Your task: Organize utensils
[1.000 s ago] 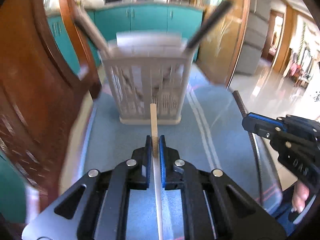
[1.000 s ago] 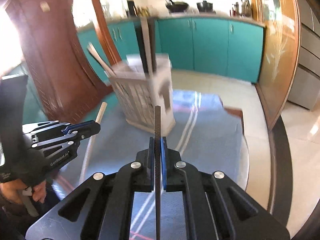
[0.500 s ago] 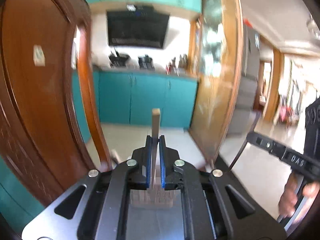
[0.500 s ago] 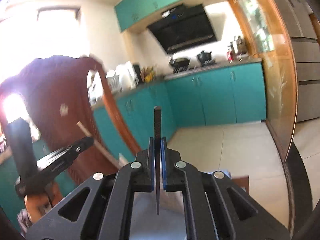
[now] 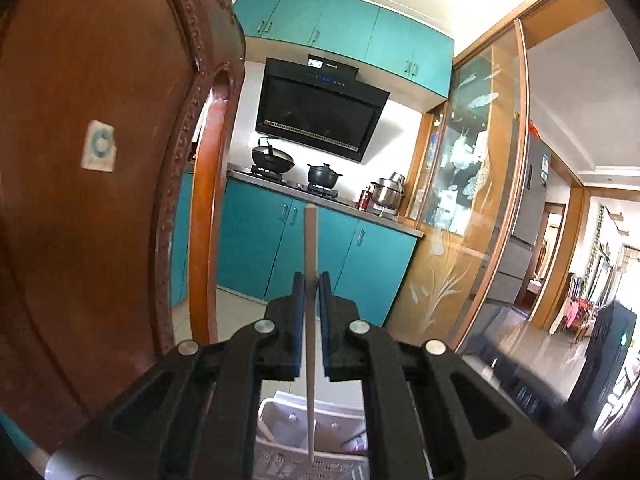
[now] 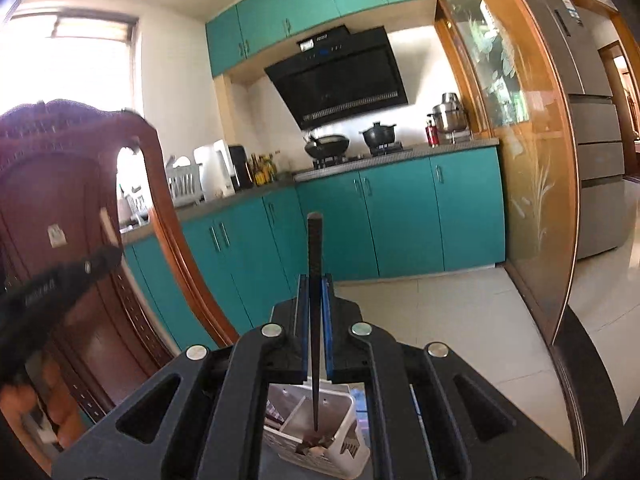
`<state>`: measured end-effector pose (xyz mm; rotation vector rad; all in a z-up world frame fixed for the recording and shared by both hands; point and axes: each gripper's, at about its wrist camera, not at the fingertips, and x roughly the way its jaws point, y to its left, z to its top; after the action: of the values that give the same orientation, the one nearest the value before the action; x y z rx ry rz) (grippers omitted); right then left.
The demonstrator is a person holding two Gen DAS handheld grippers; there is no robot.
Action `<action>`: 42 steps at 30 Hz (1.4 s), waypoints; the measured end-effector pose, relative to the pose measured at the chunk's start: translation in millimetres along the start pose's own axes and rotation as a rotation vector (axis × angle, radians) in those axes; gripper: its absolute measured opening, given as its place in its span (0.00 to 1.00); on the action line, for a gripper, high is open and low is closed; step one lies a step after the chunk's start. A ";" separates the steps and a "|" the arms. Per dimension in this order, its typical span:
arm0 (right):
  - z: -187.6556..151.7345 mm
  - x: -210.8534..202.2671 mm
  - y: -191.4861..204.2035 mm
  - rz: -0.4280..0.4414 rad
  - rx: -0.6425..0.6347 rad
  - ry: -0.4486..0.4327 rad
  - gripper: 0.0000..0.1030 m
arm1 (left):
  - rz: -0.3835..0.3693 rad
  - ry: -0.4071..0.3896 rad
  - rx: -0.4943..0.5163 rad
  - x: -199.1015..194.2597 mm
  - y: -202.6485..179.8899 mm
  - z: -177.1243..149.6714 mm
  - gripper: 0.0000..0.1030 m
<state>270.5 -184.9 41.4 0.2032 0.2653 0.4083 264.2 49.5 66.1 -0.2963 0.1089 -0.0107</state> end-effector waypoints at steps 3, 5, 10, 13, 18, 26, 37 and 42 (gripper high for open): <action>-8.4 9.5 2.2 0.000 -0.016 0.028 0.06 | 0.044 -0.011 0.021 12.0 -2.8 -5.0 0.08; -12.7 13.5 4.4 0.001 -0.024 0.039 0.06 | 0.074 0.001 0.033 21.5 -3.3 -13.6 0.07; -22.9 19.0 8.5 0.006 -0.045 0.060 0.06 | 0.118 0.066 0.073 49.9 -4.0 -38.8 0.07; -28.4 17.5 10.8 0.016 -0.056 0.068 0.06 | 0.141 0.091 0.122 59.6 -9.9 -52.0 0.08; -36.7 10.0 14.6 0.030 -0.058 0.090 0.09 | 0.146 0.156 0.155 65.3 -12.4 -77.3 0.08; -30.1 -59.6 10.1 0.057 -0.048 -0.041 0.43 | 0.128 0.143 0.217 18.1 -21.0 -81.0 0.36; -104.3 -175.7 -1.6 -0.113 -0.039 0.068 0.95 | 0.098 0.120 0.297 -128.8 -36.9 -100.8 0.88; -120.0 -224.5 32.7 -0.161 -0.175 0.046 0.97 | 0.081 0.148 0.339 -197.7 -43.9 -122.0 0.96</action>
<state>24.8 -232.0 -16.2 0.0005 0.2874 0.2750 54.7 -22.7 -16.2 0.0483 0.2631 0.0294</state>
